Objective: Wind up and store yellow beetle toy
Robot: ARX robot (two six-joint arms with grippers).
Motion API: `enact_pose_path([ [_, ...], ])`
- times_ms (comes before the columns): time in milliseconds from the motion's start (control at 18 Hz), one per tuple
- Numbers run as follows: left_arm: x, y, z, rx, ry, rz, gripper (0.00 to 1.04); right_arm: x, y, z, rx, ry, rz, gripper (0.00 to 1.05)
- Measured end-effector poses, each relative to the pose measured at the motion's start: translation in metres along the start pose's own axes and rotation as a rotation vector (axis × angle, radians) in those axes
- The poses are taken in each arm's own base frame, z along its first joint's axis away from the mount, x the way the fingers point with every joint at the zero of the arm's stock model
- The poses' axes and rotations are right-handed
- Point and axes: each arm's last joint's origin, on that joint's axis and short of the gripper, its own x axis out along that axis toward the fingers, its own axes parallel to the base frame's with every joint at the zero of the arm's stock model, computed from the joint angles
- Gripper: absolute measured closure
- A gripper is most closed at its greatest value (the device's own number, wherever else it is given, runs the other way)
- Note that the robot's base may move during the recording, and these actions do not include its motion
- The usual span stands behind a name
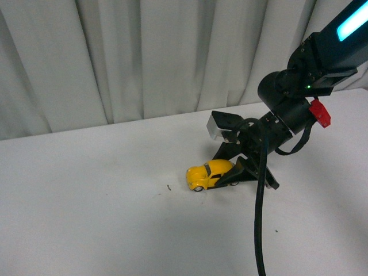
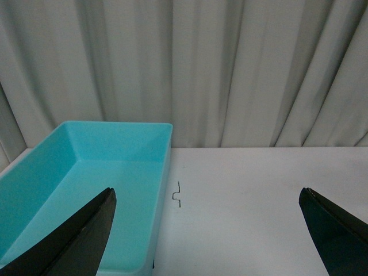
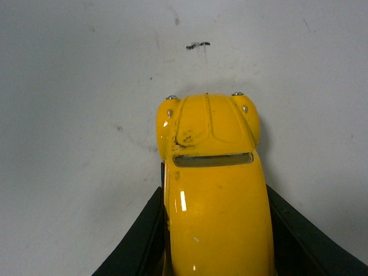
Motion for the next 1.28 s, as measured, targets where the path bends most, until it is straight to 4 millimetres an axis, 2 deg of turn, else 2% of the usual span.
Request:
enact_pose_path([
  [277,0.000,0.000,0.000,0.000,0.000,0.000,0.07,-0.029,0.021,-0.033,0.027,-0.002,-0.023,0.62],
  [665,0.000,0.000,0.000,0.000,0.000,0.000,0.07,-0.063,0.066,-0.070,0.138,-0.001,-0.046,0.62],
  [776,0.000,0.000,0.000,0.000,0.000,0.000,0.07,-0.072,0.072,-0.077,0.170,-0.001,-0.051,0.62],
  [943,0.000,0.000,0.000,0.000,0.000,0.000,0.07,-0.076,0.070,-0.079,0.178,0.011,-0.053,0.62],
  [1275,0.000,0.000,0.000,0.000,0.000,0.000,0.07,-0.076,0.069,-0.085,0.153,0.031,-0.075,0.07],
])
